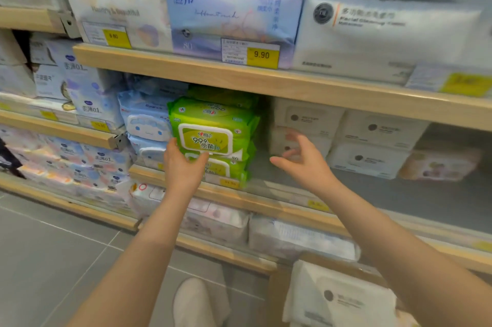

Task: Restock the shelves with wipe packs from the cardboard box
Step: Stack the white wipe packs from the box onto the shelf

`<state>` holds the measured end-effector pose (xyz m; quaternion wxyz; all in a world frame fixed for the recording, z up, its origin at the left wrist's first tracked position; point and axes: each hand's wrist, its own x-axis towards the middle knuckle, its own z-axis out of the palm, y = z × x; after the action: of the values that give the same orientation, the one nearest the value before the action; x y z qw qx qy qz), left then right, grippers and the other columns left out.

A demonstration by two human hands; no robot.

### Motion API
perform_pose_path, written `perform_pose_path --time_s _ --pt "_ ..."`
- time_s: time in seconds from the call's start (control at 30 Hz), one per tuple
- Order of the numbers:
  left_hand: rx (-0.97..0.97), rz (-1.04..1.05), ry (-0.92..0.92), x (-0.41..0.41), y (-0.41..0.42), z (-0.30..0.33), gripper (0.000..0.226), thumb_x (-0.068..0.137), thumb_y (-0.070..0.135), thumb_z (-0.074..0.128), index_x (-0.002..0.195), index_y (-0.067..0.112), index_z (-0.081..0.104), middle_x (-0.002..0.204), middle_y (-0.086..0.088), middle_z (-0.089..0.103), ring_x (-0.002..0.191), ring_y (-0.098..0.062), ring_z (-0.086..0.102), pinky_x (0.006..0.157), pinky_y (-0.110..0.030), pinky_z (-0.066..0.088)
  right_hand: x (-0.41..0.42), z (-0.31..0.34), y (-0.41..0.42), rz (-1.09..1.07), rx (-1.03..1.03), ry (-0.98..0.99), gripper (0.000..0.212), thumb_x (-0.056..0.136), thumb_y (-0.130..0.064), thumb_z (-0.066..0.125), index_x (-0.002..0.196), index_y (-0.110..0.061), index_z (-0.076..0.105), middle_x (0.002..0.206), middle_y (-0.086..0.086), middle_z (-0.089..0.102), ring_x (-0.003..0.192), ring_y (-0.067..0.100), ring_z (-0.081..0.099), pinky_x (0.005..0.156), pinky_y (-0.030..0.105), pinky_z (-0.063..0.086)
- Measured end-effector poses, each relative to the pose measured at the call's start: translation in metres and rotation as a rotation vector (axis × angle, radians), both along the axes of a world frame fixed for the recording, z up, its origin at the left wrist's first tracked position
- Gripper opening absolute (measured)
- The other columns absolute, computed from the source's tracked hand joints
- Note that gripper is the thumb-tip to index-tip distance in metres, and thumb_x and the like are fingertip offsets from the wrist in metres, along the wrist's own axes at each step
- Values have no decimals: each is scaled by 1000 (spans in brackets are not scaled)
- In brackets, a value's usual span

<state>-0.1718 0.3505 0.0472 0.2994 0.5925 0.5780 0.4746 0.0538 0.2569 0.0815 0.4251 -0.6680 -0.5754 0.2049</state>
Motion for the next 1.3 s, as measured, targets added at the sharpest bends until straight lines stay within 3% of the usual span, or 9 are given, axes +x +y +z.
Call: perform_pose_path --time_s 0.2,0.37,0.5,0.63,0.7,0.87,0.97,1.13,1.3 --pt "-57 -327 90 63 -114 -39 59 82 15 69 134 8 42 132 -7 48 119 -22 48 91 -24 37 48 -12 -114 -16 -79 -125 53 87 -28 65 134 -20 44 126 -5 49 103 9 52 80 17 41" --pt "-177 -594 138 93 -198 -101 52 84 19 67 132 17 45 130 0 46 120 -16 46 102 -38 41 82 -57 -196 -59 -209 -144 54 84 -29 68 133 -20 45 127 -6 49 110 8 50 90 20 42" --pt "-238 -715 275 92 -237 -140 52 85 20 64 132 18 43 126 5 43 120 -15 45 101 -30 38 94 -104 -240 -63 -309 -182 57 83 -33 68 133 -22 46 128 -5 49 116 10 47 94 23 41" --pt "-195 -736 344 95 -245 -153 49 86 17 63 132 16 44 130 4 39 122 -13 37 104 -23 31 94 -146 -264 -68 -386 -186 65 79 -35 73 135 -21 43 131 -4 44 121 14 40 98 24 33" --pt "-186 -707 342 100 -243 -154 48 87 17 63 131 17 45 130 2 40 122 -11 37 103 -22 30 91 -163 -265 -55 -389 -332 73 72 -44 75 134 -21 43 136 -4 41 123 16 35 106 33 30" --pt "-183 -714 364 101 -238 -159 45 86 19 63 129 19 47 128 3 42 121 -13 40 105 -32 35 73 -178 -225 111 -499 -663 106 62 -59 72 147 -28 16 157 1 9 145 21 4 116 51 -4" --pt "-211 -726 399 94 -236 -156 47 87 20 62 131 20 45 132 4 41 122 -14 40 105 -35 36 62 -177 -203 156 -558 -754 116 61 -57 74 149 -29 4 153 9 14 142 28 8 114 52 1" --pt "-173 -763 390 77 -244 -147 48 85 15 62 130 19 46 130 5 42 124 -15 41 106 -36 35 59 -166 -206 145 -559 -800 113 61 -56 73 148 -29 6 133 9 34 127 29 29 105 47 19" --pt "-102 -892 524 60 -270 -132 57 83 50 45 136 32 36 136 16 36 121 -1 35 103 -25 33 76 -147 -241 -6 -504 -756 110 59 -56 72 146 -31 9 130 4 34 122 26 31 102 44 25"
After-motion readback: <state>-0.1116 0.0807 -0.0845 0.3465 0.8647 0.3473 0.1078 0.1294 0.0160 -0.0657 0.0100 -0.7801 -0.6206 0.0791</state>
